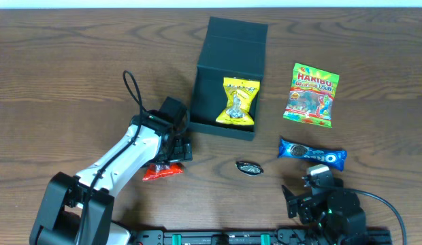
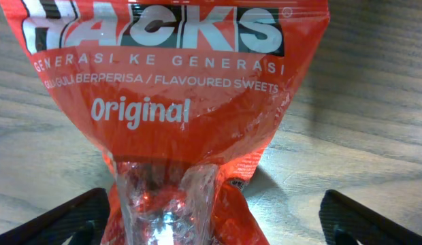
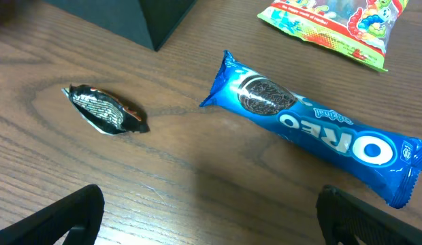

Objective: Pack container
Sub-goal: 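Move the left gripper down to the red HACKS bag, then grasp the red HACKS bag with the left gripper and lift, then carry the red bag into the box beside the yellow bag, then open the left gripper and retract the left arm to rest, then move the right gripper over the green HARIBO bag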

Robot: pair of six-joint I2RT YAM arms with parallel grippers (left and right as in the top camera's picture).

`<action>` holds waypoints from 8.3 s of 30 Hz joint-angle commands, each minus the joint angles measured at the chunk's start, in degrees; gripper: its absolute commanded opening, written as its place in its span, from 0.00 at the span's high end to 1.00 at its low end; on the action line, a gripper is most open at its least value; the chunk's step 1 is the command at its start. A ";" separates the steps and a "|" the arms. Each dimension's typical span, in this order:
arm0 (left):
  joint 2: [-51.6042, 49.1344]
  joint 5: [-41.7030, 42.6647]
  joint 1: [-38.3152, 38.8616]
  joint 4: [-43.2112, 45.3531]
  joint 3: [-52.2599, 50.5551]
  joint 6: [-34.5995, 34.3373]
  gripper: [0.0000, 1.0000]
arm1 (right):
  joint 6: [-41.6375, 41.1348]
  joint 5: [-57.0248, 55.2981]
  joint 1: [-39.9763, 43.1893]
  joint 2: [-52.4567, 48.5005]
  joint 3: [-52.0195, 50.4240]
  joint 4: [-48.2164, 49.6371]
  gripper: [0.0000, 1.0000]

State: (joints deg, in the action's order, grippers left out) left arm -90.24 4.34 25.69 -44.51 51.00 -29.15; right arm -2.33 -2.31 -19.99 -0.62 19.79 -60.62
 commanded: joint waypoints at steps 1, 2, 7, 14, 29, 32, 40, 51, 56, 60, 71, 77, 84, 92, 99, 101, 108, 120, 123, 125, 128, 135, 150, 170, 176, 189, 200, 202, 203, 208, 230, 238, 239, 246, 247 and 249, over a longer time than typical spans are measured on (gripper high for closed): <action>-0.48 -0.33 -0.28 0.00 -0.44 -0.94 0.06 | 0.26 0.22 0.42 0.17 0.39 -0.28 0.01; -0.46 -0.42 -0.28 0.00 -0.44 -0.92 0.07 | 0.26 0.22 0.42 0.17 0.39 -0.28 0.01; -0.46 -1.51 -0.28 -0.11 -0.44 -1.60 0.25 | 0.26 0.22 0.42 0.17 0.39 -0.28 0.01; -0.48 -1.60 -0.28 -0.15 -0.44 -1.77 0.44 | 0.26 0.22 0.42 0.20 0.39 -0.28 0.01; -0.46 -1.57 -0.28 -0.68 -0.44 -2.67 0.74 | 0.26 0.22 0.42 0.17 0.39 -0.26 0.01; -0.48 -1.57 -0.28 -0.72 -0.44 -2.67 0.82 | 0.26 0.22 0.42 0.17 0.39 -0.28 0.01; -0.46 -1.55 -0.28 -1.75 -0.44 -3.26 0.94 | 0.26 0.22 0.42 0.17 0.39 -0.28 0.01; 4.96 -1.29 -0.26 -7.69 3.45 -4.72 0.94 | 0.26 0.22 0.42 0.17 0.39 -0.28 0.01; 9.84 -1.18 -0.26 -13.99 9.79 -4.72 0.94 | 0.26 0.22 0.42 0.17 0.39 -0.28 0.01; 10.86 0.37 -0.26 -18.82 17.49 -4.09 0.94 | 0.26 0.22 0.42 0.17 0.39 -0.28 0.01; 6.58 0.63 0.00 -24.98 38.86 2.14 0.94 | 0.26 0.22 0.42 0.17 0.39 -0.28 0.01; -7.13 0.66 2.51 -29.79 51.52 8.98 0.94 | 0.26 0.22 0.42 0.17 0.39 -0.28 0.01; -17.81 2.78 4.59 -27.67 56.22 12.96 0.94 | 0.28 0.22 0.42 0.17 0.39 -0.28 0.01; -24.81 4.63 4.74 -20.11 56.22 13.18 0.94 | 0.26 0.22 0.42 0.17 0.39 -0.28 0.01; -27.80 5.51 4.76 -16.68 56.22 12.90 0.94 | 0.26 0.22 0.42 0.17 0.39 -0.28 0.01; -28.22 4.81 4.76 -16.46 56.22 12.94 0.94 | 0.26 0.22 0.42 0.17 0.39 -0.28 0.01; -31.45 4.44 4.76 -15.08 56.19 13.33 0.94 | 0.26 0.22 0.42 0.17 0.39 -0.28 0.01; -35.67 2.27 4.72 -13.00 56.19 11.47 0.94 | 0.26 0.22 0.42 0.17 0.39 -0.28 0.01; -35.67 2.34 4.72 -13.05 56.19 11.34 0.94 | 0.26 0.22 0.42 0.17 0.39 -0.26 0.01; -35.67 2.97 4.79 -13.70 56.19 11.37 0.94 | 0.26 0.22 0.42 0.17 0.39 -0.28 0.01; -35.67 3.17 5.20 -15.06 56.19 11.41 0.94 | 0.26 0.22 0.42 0.17 0.39 -0.28 0.01; -35.67 3.10 5.62 -15.21 56.19 11.39 0.83 | 0.26 0.22 0.42 0.17 0.39 -0.28 0.01; -35.58 0.98 5.62 -20.85 62.40 11.34 0.08 | 0.26 0.22 0.42 0.17 0.39 -0.28 0.01; -16.68 -6.47 7.13 -52.28 93.66 11.76 0.17 | 0.26 0.22 0.42 0.17 0.39 -0.28 0.01; -1.11 -15.87 12.17 -52.28 84.11 9.57 0.18 | 0.26 0.22 0.42 0.17 0.39 -0.28 0.01; 34.12 -23.80 13.33 -42.10 35.08 -2.82 0.11 | 0.15 0.11 0.42 0.17 0.39 1.51 0.01; 38.99 -22.62 13.33 -43.76 29.18 -3.26 0.05 | -7.50 4.96 0.42 0.20 0.39 14.93 0.01; 38.99 -22.27 13.33 -43.56 29.18 -3.26 0.05 | -7.45 4.17 0.42 0.17 0.39 14.88 0.01; 38.99 -22.27 13.33 -43.52 29.18 -3.26 0.05 | -7.48 2.86 0.42 0.17 0.39 15.32 0.01; 38.99 -22.27 13.33 -43.52 29.18 -3.26 0.05 | -7.52 7.65 0.42 0.17 1.31 21.18 0.01; 38.99 -22.34 13.33 -43.52 29.18 -3.21 0.05 | -9.60 7.72 0.46 -59.49 55.84 -6.38 0.01; 38.99 -22.29 13.33 -43.52 29.18 -3.21 0.05 | -19.54 4.26 6.88 -73.53 56.06 -4.52 0.01; 38.99 -22.32 13.33 -43.52 29.18 -3.23 0.05 | -19.93 4.26 9.22 -75.49 56.41 -4.52 0.01; 38.97 -22.32 13.33 -43.34 29.18 -3.23 0.05 | -16.52 4.28 22.56 -90.73 65.35 -3.67 0.01; 38.99 -22.32 13.33 -43.19 29.18 -3.23 0.05 | -14.91 4.28 23.41 -91.95 65.96 -2.14 0.01; 38.97 -22.32 13.33 -42.97 29.18 -3.23 0.05 | -14.12 4.28 24.48 -93.02 65.94 1.03 0.01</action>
State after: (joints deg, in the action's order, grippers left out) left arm -51.27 -17.96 38.96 -87.57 80.12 -31.73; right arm -18.70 2.52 3.33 -92.84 84.38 -60.53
